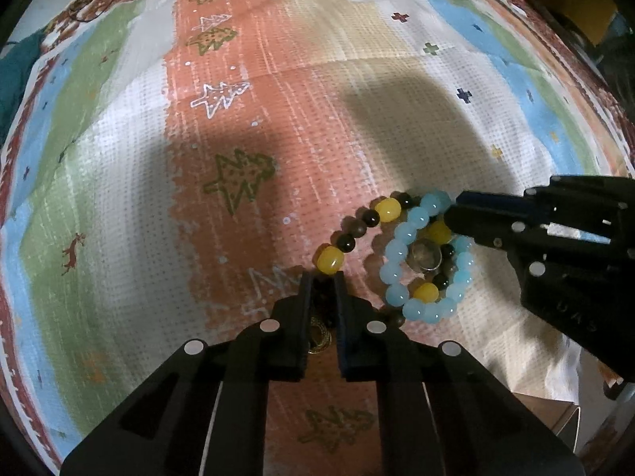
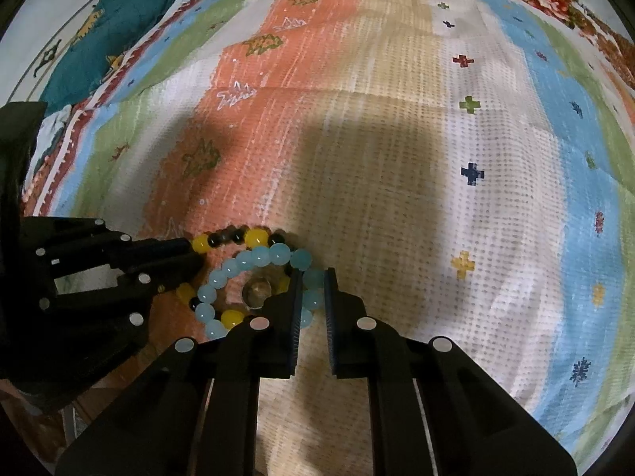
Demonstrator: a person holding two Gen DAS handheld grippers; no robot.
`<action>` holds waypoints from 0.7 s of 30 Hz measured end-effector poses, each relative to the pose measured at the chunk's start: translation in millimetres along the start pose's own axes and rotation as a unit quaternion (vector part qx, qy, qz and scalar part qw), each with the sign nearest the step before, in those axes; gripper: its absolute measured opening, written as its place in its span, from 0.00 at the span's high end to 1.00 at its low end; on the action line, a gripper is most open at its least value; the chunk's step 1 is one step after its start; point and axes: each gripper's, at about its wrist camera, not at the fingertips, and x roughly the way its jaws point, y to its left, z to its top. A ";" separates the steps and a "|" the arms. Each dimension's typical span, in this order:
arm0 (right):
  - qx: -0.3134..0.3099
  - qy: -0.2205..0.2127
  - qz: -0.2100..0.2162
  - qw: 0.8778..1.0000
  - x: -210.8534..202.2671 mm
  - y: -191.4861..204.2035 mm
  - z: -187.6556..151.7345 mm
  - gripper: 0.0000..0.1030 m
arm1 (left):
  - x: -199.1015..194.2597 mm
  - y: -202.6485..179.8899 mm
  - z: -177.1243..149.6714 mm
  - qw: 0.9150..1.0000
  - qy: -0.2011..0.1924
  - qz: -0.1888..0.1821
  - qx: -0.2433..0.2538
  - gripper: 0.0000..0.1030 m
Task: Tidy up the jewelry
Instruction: 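Grasp the yellow-black bead bracelet with the left tool while the right tool grasps the pale blue bracelet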
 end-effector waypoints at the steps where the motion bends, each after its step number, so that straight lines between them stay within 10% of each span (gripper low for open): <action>1: -0.001 0.001 -0.001 1.000 1.0 0.1 -0.6 0.89 | -0.1 0.6 -0.9 1.000 0.000 0.000 0.000 0.91; 21: -0.016 -0.024 -0.013 1.000 -23.7 6.9 -7.2 0.89 | -34.3 12.8 -2.9 1.000 -0.025 -0.012 -0.015 0.91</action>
